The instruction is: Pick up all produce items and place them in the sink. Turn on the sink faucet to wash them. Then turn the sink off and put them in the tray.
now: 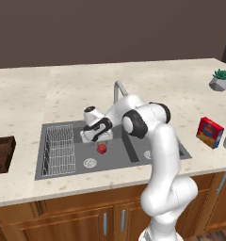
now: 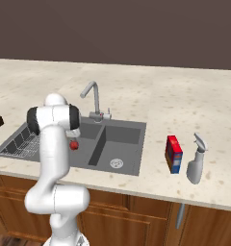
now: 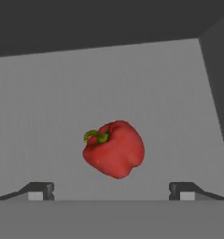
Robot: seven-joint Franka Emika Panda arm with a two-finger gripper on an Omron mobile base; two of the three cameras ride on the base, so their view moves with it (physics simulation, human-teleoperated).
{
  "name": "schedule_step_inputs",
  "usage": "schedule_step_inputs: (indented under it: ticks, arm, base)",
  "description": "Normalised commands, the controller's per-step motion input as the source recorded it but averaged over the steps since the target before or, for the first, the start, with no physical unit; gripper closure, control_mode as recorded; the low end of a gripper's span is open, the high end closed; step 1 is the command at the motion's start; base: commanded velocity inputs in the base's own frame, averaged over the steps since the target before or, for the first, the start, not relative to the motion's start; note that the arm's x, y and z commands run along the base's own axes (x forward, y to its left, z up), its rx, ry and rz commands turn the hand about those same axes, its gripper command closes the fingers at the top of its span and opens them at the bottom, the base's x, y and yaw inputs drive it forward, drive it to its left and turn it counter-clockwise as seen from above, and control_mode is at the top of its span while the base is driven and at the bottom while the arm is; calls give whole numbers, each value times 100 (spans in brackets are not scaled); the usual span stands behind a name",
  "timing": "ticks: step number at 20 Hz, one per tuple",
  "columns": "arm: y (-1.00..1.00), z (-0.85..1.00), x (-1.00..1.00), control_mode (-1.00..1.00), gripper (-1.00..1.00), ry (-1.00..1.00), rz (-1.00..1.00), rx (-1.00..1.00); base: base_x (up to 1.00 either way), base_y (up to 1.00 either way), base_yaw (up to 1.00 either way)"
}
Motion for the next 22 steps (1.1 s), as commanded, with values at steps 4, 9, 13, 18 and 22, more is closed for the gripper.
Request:
schedule_step_inputs:
  ticks: [4, 9, 13, 18, 22]
  arm:
    - [-17, 84, -66, -100, -100, -11, 0, 9]
    - [-27, 79, -66, -100, -100, -11, 0, 5]
    - [-48, 65, -88, -100, -100, -11, 0, 0]
    - [-61, 48, -78, -100, -100, -5, 11, 0]
    - [-83, 46, -35, -100, -100, 0, 21, 6]
  base:
    - [0, 0, 0]
    - [0, 0, 0]
    - [0, 0, 0]
    - [0, 0, 0]
    - [0, 0, 0]
